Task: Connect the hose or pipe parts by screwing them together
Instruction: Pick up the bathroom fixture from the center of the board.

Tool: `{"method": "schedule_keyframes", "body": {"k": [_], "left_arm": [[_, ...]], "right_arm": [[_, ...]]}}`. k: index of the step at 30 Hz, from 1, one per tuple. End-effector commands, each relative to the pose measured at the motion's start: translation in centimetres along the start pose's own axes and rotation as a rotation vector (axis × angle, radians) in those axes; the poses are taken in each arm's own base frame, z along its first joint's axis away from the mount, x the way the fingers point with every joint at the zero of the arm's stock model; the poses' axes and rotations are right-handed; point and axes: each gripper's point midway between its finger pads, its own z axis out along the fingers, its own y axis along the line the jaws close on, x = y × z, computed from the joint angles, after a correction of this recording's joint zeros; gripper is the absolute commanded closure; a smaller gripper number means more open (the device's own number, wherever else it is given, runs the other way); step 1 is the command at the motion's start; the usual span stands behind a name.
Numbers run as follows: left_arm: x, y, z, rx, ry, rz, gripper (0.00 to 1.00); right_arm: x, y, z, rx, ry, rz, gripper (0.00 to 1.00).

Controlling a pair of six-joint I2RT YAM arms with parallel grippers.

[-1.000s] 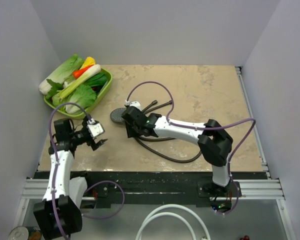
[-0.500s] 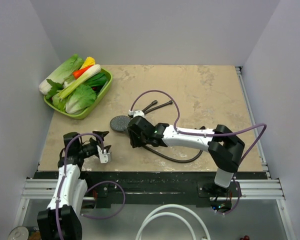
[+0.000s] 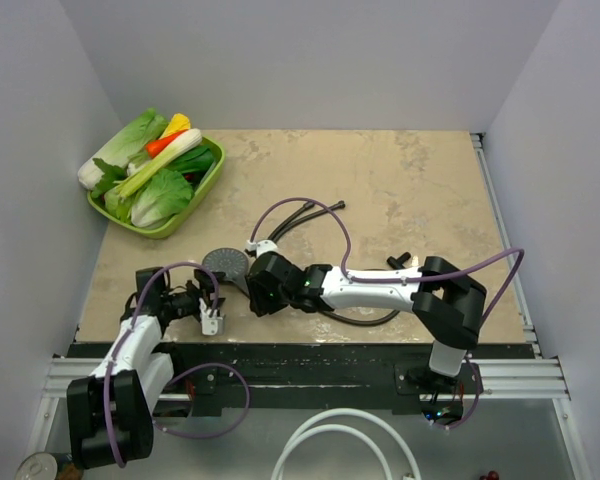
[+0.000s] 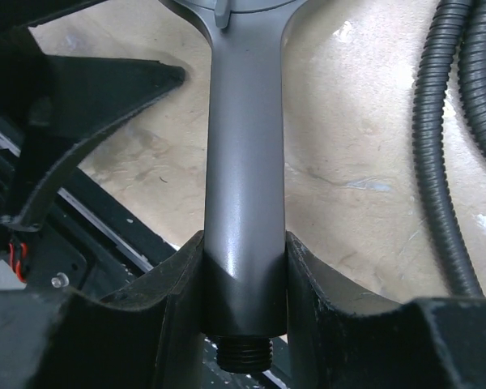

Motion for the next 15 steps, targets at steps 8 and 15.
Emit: {"method": "schedule_keyframes", "body": {"k": [8, 15], "left_arm": [[-0.5, 1.3, 0.9, -0.094, -0.062, 0.142, 0.2], [-0.3, 2.8, 0.8, -0.165, -0.058, 0.124, 0.19]], "right_arm": [[-0.8, 3.3, -1.2, -0.116, -0.001, 0.013, 1.0], [0.8, 4.4, -0.6, -0.105, 0.046, -0.063, 1.0]]}}
